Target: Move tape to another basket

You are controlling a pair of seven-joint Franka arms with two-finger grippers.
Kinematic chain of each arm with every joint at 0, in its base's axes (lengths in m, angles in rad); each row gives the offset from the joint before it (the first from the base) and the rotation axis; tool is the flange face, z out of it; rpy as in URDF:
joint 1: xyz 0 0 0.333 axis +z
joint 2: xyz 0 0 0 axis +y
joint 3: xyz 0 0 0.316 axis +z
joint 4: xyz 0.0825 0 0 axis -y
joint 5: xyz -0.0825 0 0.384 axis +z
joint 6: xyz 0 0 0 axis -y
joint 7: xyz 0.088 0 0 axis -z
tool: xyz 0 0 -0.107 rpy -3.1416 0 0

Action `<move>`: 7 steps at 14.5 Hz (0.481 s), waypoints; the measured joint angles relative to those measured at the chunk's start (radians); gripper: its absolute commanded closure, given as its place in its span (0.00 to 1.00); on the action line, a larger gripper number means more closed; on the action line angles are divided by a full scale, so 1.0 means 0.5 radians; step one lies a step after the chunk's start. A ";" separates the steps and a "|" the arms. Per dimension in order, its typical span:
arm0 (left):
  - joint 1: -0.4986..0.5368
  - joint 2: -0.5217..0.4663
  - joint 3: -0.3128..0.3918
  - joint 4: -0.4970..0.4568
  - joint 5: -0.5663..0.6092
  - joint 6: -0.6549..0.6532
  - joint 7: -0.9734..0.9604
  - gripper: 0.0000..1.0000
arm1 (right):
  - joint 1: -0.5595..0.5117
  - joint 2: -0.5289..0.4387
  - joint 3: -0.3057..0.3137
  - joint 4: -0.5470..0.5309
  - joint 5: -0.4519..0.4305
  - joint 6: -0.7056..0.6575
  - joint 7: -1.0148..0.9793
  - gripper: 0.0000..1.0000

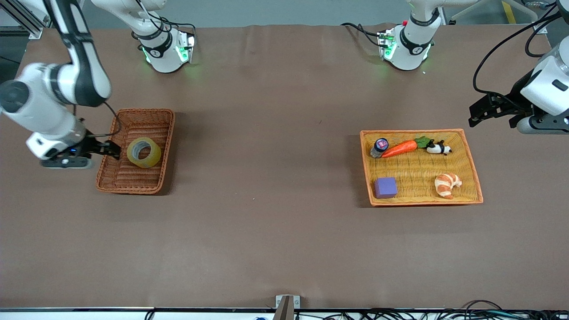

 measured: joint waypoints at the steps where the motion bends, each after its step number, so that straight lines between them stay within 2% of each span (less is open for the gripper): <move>1: 0.000 0.000 0.000 0.000 0.009 0.000 0.000 0.00 | 0.001 -0.014 0.001 0.155 0.006 -0.178 0.000 0.00; 3: 0.000 0.000 0.000 0.002 0.031 0.000 0.000 0.00 | 0.001 -0.018 0.003 0.423 0.011 -0.425 0.000 0.00; 7: 0.000 -0.001 0.000 0.004 0.036 0.000 0.000 0.00 | 0.001 -0.015 0.031 0.829 0.013 -0.856 0.049 0.00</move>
